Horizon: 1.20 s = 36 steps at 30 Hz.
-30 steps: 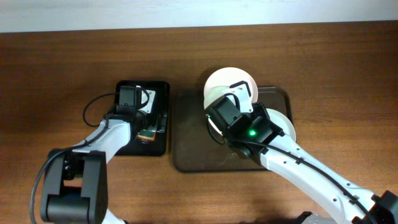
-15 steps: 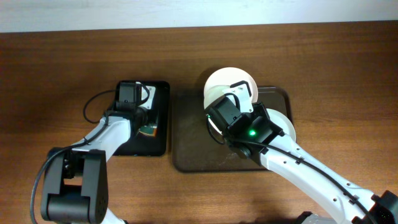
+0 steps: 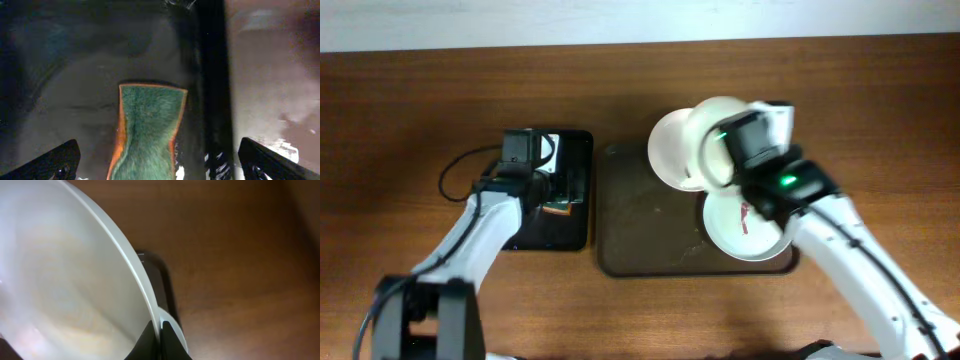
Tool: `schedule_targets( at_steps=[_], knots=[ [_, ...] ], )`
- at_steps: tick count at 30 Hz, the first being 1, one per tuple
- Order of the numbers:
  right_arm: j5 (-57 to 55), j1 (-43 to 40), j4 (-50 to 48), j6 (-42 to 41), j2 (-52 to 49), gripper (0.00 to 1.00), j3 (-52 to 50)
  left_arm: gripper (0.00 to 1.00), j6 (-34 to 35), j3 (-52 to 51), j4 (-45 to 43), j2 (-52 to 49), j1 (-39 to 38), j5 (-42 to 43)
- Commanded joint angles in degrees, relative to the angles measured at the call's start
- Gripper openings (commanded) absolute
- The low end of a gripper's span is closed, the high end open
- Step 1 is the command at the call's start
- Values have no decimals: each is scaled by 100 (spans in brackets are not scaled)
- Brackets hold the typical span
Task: Clean dirty plates on tray and stack at the side
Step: 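Carry the plate right and set it on the table beside the tray, then grasp the light-green plate rim with the right gripper and drag it left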
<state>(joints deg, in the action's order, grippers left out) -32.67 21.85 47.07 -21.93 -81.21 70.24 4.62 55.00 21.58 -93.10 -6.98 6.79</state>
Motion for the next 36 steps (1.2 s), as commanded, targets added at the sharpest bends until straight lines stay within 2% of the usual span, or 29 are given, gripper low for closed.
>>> schedule_targets(
  at_steps=[1,4,8,13,21,26,27,28,29,30,32,36],
  knots=[
    [1451,-1281,79,-153,280,4,251,99,74,90,310,511,2,-20],
    [2100,-2490,306,-157,269,4,243,99,74,87,531,538,2,-17],
    [2382,-3908,623,-164,98,4,240,99,74,87,881,538,2,-17],
    [2660,-5143,634,-153,-437,4,229,99,74,87,1106,538,0,-17],
    [3314,-5864,144,-72,-1867,4,232,99,74,87,1259,538,2,-17],
    [3442,-5866,-109,63,-2074,4,232,99,74,87,1384,538,2,-17],
    [3449,-5866,-125,66,-2074,9,232,99,74,87,1384,538,2,-17],
    [3469,-5866,-122,63,-2074,32,232,99,74,87,1384,538,2,-17],
    [3517,-5866,-118,63,-2074,49,232,99,74,87,1384,538,2,-17],
    [3620,-5866,-92,66,-2074,56,232,100,74,87,1381,538,2,-17],
    [3960,-5860,9,76,-2074,58,232,99,74,87,1379,538,2,-20],
    [5237,-5727,483,951,-2074,57,232,99,74,87,1364,538,2,-20]
  ],
)
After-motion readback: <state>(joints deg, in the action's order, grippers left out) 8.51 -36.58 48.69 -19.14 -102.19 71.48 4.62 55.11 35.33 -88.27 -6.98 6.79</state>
